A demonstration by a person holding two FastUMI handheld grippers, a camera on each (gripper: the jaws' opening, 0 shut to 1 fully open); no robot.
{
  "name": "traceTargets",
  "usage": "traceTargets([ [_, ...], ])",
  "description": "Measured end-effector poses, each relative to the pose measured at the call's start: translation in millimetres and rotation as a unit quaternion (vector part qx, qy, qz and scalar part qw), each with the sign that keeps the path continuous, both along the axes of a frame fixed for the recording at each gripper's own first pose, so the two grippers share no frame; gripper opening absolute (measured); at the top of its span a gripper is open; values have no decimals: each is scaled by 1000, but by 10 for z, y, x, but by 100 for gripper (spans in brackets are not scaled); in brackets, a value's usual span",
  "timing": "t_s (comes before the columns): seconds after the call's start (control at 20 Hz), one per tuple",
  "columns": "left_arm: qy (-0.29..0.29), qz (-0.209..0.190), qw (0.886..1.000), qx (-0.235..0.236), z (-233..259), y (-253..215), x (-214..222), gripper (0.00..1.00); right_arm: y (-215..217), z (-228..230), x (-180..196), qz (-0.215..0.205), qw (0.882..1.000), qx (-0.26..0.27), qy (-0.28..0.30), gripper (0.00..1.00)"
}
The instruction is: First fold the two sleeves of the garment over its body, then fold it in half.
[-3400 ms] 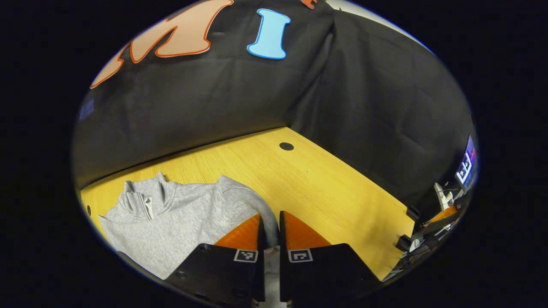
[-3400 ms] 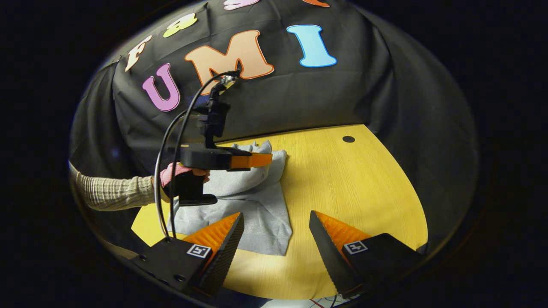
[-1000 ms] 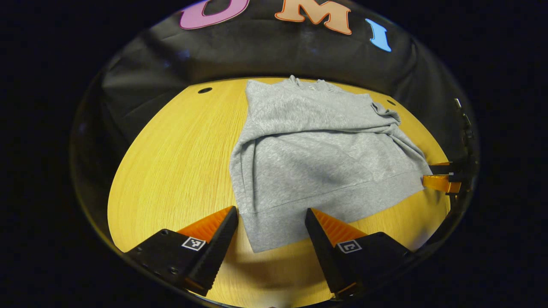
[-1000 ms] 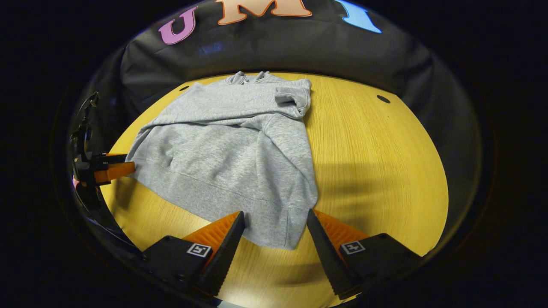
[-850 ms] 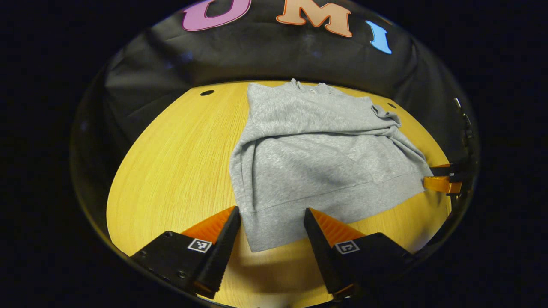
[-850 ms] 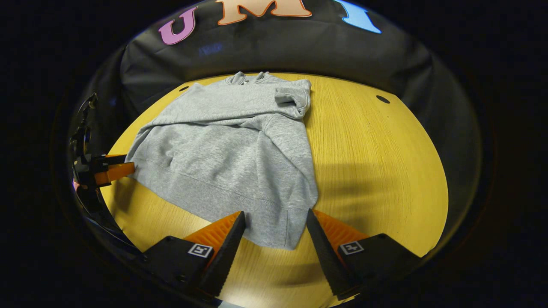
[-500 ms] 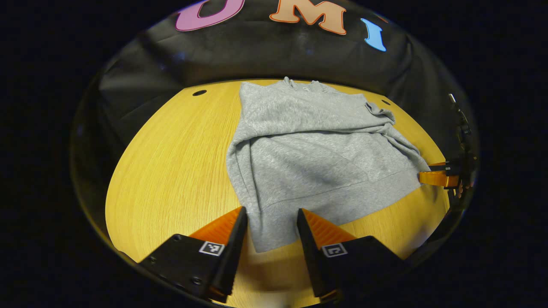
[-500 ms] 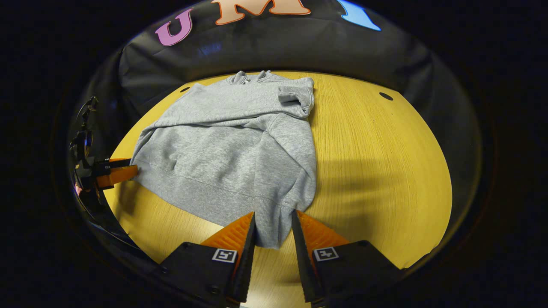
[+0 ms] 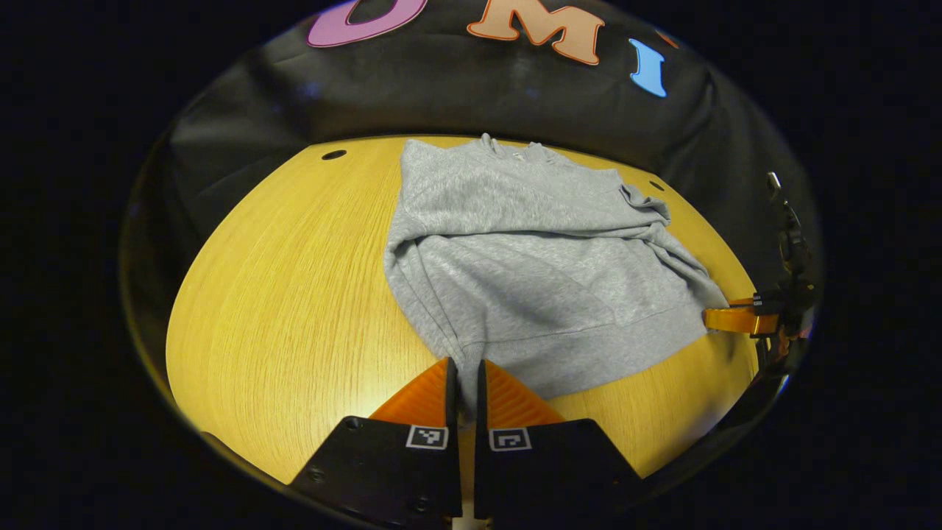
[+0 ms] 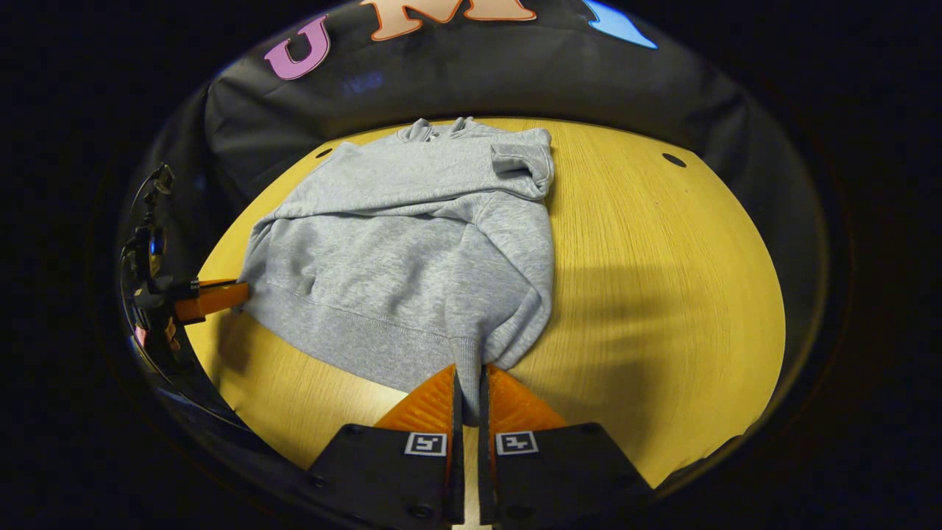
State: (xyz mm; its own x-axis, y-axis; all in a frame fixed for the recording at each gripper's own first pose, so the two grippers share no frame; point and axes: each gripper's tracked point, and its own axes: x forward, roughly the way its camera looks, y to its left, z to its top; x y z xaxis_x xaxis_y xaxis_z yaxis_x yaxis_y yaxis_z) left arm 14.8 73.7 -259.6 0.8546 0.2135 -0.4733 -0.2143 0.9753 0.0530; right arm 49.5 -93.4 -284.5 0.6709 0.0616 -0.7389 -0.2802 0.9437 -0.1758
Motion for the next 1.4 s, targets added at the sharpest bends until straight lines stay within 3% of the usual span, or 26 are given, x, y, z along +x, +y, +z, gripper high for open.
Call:
traceTargets([
  [0.05, 2, 3, 1000, -1, -4, -6, 1, 4, 3, 12, -8, -9, 1000, 3, 2, 10],
  [0.1, 2, 4, 1000, -1, -1, -13, -4, 4, 7, 4, -3, -10, 1000, 3, 2, 3],
  [0.45, 12, 7, 1000, -12, 45, -19, 11, 0, 52, 78, -1, -15, 1000, 16, 0, 3],
  [0.65, -16, 2, 999, -30, 313, -73, 66, 0, 149, 283, 59, -13, 999, 43, -14, 3],
  [1.15, -104, 23, 991, -76, 1055, 36, 567, 0, 446, 842, 616, -38, 987, 142, -65, 3],
  [1.4, -122, 30, 989, -82, 1210, 97, 878, 0, 557, 1013, 950, -30, 986, 140, -85, 2],
])
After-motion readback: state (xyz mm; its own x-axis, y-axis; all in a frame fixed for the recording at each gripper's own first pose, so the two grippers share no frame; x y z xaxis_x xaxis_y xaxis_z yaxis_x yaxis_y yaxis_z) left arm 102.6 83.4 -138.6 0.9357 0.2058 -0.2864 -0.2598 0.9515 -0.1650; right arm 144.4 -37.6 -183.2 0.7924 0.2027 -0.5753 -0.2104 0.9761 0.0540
